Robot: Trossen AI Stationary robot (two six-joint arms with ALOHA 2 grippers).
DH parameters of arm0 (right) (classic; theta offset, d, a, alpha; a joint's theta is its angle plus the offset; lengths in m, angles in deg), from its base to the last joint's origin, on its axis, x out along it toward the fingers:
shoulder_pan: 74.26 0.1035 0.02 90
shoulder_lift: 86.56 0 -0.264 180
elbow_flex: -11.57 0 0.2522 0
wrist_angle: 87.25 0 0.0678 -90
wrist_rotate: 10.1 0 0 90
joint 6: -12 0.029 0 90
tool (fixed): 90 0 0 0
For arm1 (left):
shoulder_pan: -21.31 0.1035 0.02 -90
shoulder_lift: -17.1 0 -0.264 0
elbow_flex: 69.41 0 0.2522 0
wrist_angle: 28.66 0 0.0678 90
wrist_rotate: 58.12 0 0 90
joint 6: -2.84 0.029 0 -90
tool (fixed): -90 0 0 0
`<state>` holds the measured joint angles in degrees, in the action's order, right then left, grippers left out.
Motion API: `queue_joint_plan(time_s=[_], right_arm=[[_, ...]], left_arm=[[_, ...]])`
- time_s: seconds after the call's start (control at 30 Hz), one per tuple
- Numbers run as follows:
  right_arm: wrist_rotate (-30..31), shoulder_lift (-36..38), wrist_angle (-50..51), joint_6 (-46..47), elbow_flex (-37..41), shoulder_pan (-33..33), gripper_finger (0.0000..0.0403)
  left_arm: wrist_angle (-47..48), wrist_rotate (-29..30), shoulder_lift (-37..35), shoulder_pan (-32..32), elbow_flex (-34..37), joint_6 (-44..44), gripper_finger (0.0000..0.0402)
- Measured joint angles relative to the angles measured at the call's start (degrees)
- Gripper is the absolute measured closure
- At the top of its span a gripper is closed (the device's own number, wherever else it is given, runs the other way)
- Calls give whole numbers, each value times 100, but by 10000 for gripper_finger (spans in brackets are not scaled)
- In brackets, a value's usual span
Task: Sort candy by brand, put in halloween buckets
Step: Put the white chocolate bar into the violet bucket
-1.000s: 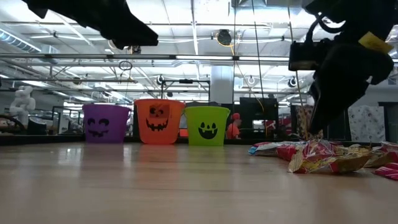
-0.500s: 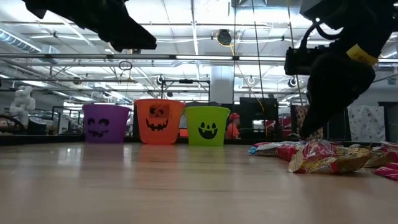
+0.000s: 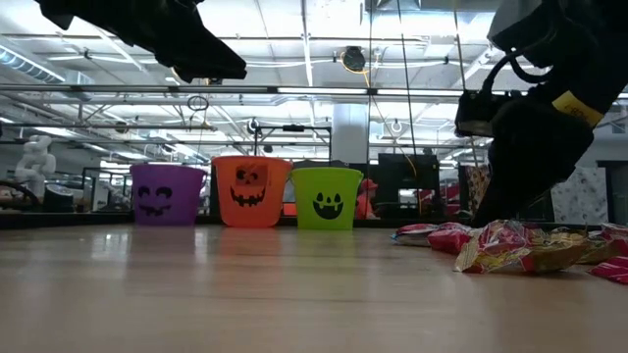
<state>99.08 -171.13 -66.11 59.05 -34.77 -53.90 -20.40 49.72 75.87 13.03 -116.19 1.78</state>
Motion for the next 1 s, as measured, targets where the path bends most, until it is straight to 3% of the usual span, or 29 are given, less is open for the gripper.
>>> queue_joint_plan(time_s=[0.13, 0.23, 0.4, 0.73, 0.87, 1.0], right_arm=[[-3, -2, -22, -81, 24, 0, 384], [-12, 10, -211, -143, 24, 0, 395], [-165, 57, -171, -118, -54, 102, 342], [314, -56, -141, -757, -66, 415, 152], [176, -323, -196, -722, -70, 409, 139], [284, -559, -348, -551, -93, 411, 176]], left_arm=[[1, 0, 0, 0, 0, 0, 247], [5, 0, 0, 0, 0, 2, 247], [53, 0, 2, 0, 0, 3, 247], [46, 22, 2, 0, 0, 37, 247], [44, 33, 2, 0, 0, 42, 247], [42, 48, 2, 0, 0, 46, 247]])
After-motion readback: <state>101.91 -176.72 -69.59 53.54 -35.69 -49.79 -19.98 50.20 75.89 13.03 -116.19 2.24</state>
